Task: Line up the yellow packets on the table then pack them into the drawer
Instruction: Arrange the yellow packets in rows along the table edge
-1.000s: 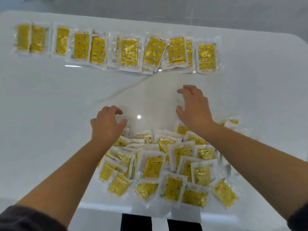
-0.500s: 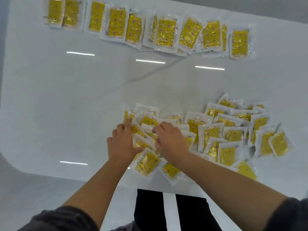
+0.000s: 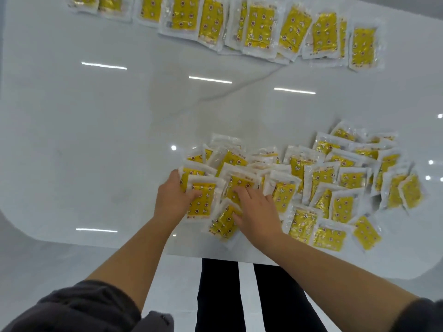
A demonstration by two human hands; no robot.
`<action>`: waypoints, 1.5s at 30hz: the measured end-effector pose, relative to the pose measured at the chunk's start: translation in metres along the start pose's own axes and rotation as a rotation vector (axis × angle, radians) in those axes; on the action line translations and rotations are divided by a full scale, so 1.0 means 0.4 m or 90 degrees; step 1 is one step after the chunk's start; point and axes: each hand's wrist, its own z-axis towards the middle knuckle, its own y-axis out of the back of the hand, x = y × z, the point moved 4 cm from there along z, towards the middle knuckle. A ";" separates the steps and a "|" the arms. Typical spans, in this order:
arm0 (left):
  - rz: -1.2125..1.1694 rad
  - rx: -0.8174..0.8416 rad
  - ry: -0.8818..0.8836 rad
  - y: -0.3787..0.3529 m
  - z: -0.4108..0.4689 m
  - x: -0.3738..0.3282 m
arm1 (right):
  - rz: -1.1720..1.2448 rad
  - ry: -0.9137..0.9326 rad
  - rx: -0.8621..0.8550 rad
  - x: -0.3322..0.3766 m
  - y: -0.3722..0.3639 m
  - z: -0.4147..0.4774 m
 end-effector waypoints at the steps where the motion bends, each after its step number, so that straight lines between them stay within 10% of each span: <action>1: -0.011 0.004 0.001 0.017 0.003 0.005 | -0.015 0.007 0.008 0.003 -0.008 0.001; 19: -0.122 -0.034 0.087 0.146 0.046 0.110 | -0.524 0.449 0.096 0.110 -0.060 0.026; 35: -0.140 -0.015 0.070 0.167 0.036 0.112 | -0.402 0.457 0.279 0.133 0.004 0.094; 45: -0.165 -0.014 0.082 0.139 0.030 0.117 | -0.659 0.597 0.120 0.093 0.089 0.146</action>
